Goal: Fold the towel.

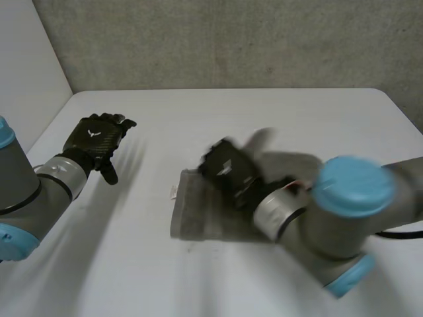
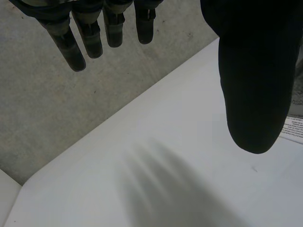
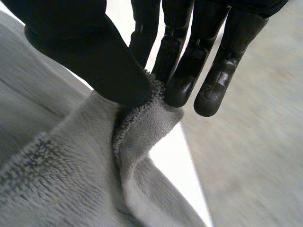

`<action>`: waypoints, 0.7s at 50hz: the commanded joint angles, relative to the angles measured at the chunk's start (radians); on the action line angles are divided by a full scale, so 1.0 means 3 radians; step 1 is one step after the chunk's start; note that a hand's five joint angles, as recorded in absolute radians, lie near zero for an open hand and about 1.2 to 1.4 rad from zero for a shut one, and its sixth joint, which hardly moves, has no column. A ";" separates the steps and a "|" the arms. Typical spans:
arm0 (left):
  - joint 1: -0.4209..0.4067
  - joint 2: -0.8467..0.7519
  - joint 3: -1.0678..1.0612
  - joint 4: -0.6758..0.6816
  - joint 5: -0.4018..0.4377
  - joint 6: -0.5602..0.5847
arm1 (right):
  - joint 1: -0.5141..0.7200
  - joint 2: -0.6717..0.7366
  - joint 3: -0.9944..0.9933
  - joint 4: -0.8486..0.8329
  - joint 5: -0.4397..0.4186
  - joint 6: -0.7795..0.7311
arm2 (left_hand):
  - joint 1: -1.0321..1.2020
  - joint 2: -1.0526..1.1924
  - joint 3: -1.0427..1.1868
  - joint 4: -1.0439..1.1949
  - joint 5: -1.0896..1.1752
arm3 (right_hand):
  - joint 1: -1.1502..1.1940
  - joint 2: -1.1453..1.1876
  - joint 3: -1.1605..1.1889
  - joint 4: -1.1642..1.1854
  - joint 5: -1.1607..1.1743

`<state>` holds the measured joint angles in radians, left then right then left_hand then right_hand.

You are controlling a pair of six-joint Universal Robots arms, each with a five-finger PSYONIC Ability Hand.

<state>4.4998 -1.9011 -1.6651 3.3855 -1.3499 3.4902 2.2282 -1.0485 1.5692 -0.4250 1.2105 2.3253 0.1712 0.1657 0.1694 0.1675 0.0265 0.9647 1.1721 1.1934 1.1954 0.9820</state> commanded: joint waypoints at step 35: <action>-0.1296 -0.0842 0.0678 -0.0010 -0.0056 0.0024 | -0.1510 -0.0821 0.1073 0.1110 0.0010 0.1325 | 0.0511 0.0530 0.0518 0.0524 0.0412 | -0.2634 -0.3325 -0.3396 -0.3403 -0.3273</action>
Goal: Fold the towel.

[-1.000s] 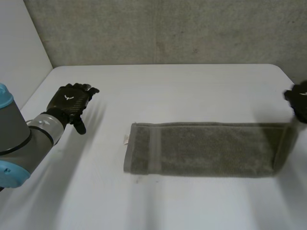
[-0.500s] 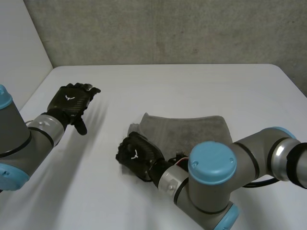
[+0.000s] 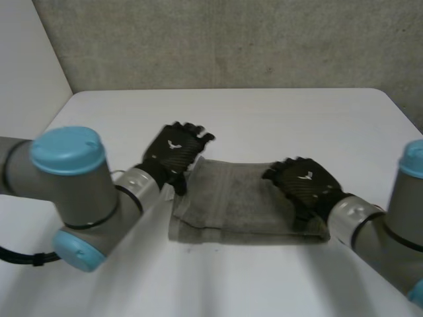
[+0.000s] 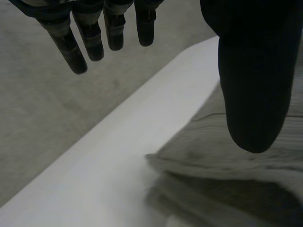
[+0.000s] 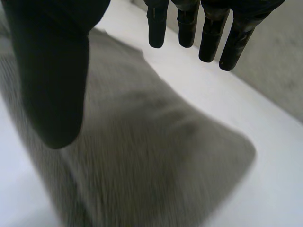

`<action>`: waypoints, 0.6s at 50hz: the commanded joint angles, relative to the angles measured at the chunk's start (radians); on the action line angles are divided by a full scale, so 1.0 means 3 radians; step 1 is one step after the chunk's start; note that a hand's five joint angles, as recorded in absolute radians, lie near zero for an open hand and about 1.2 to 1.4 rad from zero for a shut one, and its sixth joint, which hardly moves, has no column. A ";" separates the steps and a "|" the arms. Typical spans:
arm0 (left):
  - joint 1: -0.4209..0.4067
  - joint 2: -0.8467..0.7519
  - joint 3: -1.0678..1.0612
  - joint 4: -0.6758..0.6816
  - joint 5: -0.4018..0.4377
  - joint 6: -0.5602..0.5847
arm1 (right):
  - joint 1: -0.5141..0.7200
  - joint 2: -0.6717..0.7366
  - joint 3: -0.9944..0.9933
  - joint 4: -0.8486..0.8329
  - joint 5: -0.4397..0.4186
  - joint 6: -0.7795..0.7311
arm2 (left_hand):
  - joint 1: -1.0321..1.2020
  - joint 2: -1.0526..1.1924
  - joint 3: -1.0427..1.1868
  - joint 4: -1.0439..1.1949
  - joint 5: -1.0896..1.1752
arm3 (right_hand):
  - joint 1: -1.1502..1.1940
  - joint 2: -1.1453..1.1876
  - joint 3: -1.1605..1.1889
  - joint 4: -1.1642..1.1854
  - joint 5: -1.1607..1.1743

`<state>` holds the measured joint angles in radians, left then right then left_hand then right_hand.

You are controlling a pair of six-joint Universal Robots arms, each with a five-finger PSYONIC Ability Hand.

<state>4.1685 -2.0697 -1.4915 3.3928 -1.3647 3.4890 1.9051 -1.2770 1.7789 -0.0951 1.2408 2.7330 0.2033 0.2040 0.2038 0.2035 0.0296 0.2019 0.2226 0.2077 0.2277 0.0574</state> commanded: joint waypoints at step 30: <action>-0.0171 0.0450 -0.0699 -0.0101 -0.0339 -0.0018 | 0.0335 -0.0059 -0.0176 -0.0578 0.0235 -0.0708 | 0.0866 0.0864 0.0864 0.0865 0.0863 | 0.3981 0.3912 0.3962 0.3895 0.3881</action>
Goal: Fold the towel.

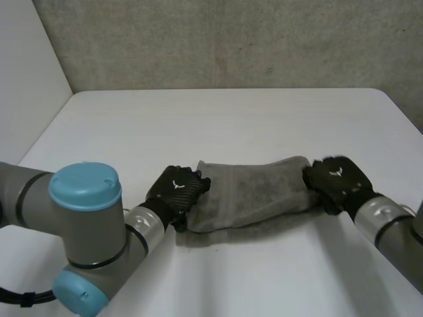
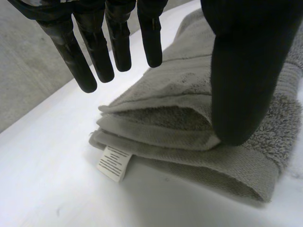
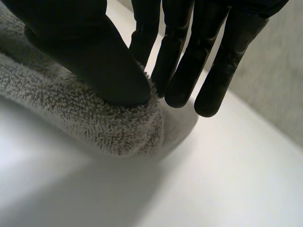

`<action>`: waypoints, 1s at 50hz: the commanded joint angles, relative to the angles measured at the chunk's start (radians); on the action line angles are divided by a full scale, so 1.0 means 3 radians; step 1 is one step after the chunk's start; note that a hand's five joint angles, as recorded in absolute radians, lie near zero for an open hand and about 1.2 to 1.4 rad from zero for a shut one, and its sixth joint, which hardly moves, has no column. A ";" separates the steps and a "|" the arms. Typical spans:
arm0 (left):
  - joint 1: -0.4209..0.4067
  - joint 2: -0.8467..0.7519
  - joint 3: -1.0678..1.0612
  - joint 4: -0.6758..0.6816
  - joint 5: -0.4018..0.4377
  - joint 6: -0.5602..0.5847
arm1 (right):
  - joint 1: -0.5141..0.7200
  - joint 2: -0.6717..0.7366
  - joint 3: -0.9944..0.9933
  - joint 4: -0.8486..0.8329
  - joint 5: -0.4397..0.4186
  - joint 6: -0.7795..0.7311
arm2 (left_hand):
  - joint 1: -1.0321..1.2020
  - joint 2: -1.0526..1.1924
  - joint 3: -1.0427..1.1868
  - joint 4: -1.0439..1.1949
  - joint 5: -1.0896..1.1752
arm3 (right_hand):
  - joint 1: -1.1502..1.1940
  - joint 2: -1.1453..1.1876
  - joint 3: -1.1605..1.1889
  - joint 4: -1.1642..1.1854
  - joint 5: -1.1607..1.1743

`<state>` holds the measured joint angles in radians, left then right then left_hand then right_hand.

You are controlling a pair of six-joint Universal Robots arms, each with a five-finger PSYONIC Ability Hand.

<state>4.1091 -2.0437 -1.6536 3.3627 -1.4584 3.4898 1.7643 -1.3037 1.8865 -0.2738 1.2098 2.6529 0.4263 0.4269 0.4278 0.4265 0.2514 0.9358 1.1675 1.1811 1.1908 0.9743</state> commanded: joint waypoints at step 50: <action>-0.0142 -0.0096 0.0946 -0.0348 -0.0068 -0.0895 | 0.0823 0.0035 -0.1160 0.0897 0.0283 0.1777 | -0.0005 -0.0007 -0.0010 -0.0005 -0.0003 | -0.2537 -0.3310 -0.3355 -0.3388 -0.3248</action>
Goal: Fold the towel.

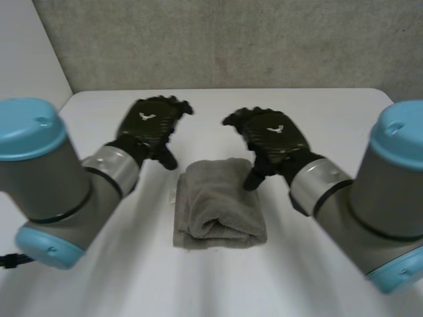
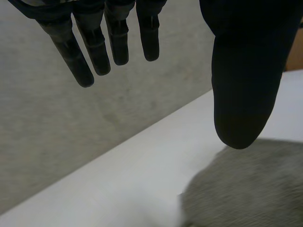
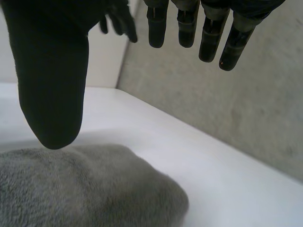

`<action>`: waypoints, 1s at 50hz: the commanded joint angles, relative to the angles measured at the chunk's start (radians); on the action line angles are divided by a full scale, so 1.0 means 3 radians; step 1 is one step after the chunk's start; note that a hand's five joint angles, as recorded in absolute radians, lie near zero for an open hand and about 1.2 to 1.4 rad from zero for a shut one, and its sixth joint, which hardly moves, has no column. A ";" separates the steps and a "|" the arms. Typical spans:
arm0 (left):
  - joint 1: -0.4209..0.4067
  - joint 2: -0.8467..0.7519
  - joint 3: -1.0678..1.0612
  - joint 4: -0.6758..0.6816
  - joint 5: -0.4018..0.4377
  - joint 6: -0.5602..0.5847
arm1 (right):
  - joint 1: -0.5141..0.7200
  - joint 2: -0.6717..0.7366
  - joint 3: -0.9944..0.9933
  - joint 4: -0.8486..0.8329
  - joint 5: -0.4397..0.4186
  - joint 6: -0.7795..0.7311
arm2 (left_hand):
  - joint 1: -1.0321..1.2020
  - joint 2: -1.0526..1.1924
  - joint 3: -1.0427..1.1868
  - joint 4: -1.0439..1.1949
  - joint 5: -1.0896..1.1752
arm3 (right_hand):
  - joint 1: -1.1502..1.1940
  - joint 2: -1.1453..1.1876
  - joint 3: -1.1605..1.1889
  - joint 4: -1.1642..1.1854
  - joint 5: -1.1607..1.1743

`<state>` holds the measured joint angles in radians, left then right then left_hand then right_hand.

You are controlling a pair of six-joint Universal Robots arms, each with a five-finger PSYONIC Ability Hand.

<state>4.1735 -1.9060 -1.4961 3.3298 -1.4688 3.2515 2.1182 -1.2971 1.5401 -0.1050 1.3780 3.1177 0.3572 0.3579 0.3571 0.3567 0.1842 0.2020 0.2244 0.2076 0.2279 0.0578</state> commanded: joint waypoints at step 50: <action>0.0062 0.0871 0.0369 -0.0432 -0.0652 0.0499 | -0.0576 -0.0389 -0.1022 0.0442 0.0514 -0.0237 | -0.0273 -0.0276 -0.0273 -0.0271 -0.0278 | -0.0091 -0.0166 -0.0110 -0.0178 -0.0193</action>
<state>4.0868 -1.8457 -1.5005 3.3182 -1.6730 3.4680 2.0424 -1.2368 1.3052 0.0085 1.4082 3.0158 0.2700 0.2689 0.2698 0.2684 0.0919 0.1865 0.2244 0.2076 0.2279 0.0524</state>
